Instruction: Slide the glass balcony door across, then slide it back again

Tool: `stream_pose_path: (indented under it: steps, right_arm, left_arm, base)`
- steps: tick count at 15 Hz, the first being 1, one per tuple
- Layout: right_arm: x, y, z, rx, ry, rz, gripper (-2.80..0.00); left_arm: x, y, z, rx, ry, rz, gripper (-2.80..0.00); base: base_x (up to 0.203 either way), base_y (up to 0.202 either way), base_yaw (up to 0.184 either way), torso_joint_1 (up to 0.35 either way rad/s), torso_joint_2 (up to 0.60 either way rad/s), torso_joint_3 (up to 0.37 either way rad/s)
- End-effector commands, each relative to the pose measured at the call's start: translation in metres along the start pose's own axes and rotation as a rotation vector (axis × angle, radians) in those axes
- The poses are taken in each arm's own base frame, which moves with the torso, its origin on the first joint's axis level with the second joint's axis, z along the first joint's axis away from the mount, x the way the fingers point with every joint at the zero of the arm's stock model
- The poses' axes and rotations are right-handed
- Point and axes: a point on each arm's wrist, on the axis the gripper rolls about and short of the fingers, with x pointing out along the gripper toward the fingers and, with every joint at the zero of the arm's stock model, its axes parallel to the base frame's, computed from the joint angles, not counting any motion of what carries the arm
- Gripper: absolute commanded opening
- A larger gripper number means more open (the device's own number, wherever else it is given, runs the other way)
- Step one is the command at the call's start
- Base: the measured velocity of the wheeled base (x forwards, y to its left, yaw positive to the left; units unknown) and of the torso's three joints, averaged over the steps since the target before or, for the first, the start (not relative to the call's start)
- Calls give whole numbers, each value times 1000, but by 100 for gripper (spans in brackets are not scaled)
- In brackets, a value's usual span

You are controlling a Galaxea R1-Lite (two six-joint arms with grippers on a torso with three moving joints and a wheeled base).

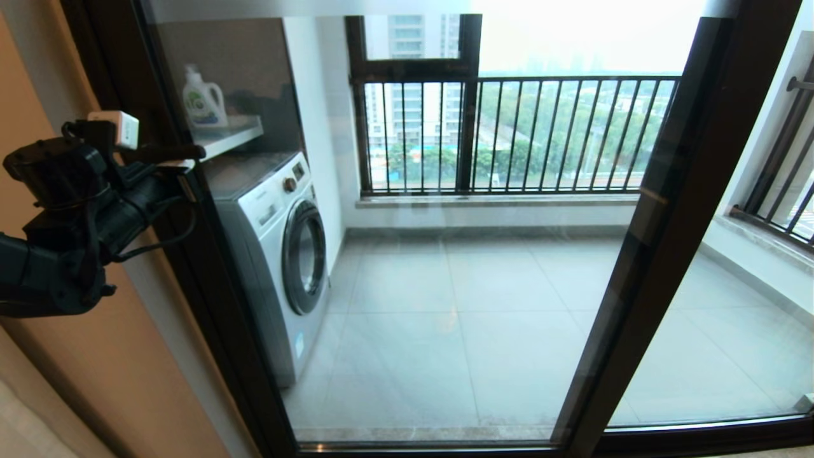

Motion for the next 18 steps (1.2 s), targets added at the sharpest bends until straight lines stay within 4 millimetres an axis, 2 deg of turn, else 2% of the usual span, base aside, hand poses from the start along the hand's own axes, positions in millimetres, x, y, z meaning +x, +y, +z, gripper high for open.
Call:
stream_pose_path:
  steps: [1,3,6,8,10,13,15,18]
  right_arm:
    - [1,0,-3,-1,13,2,-280]
    - [1,0,-3,-1,12,3,-280]
    - [1,0,-3,-1,12,3,-280]
    - [1,0,-3,-1,12,3,-280]
    - [1,0,-3,-1,13,2,-280]
    - [1,0,-3,-1,13,2,-280]
    - [1,0,-3,-1,13,2,-280]
    - [1,0,-3,-1,12,3,-280]
  left_arm:
    - [-10,0,-12,-4,51,-1,-280]
    - [-27,3,-33,-13,130,-1,-280]
    - [-52,32,-34,-2,102,32,-280]
    - [-84,40,-15,-18,80,-38,-280]
    - [-114,35,12,-112,30,-76,-280]
    - [-165,19,59,-245,-10,-141,-280]
    - [-210,3,87,-281,-11,-200,-280]
    - [-282,-22,109,-301,-12,-268,-280]
  base:
    - [0,0,0,0,0,0]
    - [0,0,0,0,0,0]
    - [0,0,0,0,0,0]
    - [0,0,0,0,0,0]
    - [0,0,0,0,0,0]
    - [0,0,0,0,0,0]
    - [0,0,0,0,0,0]
    - [0,0,0,0,0,0]
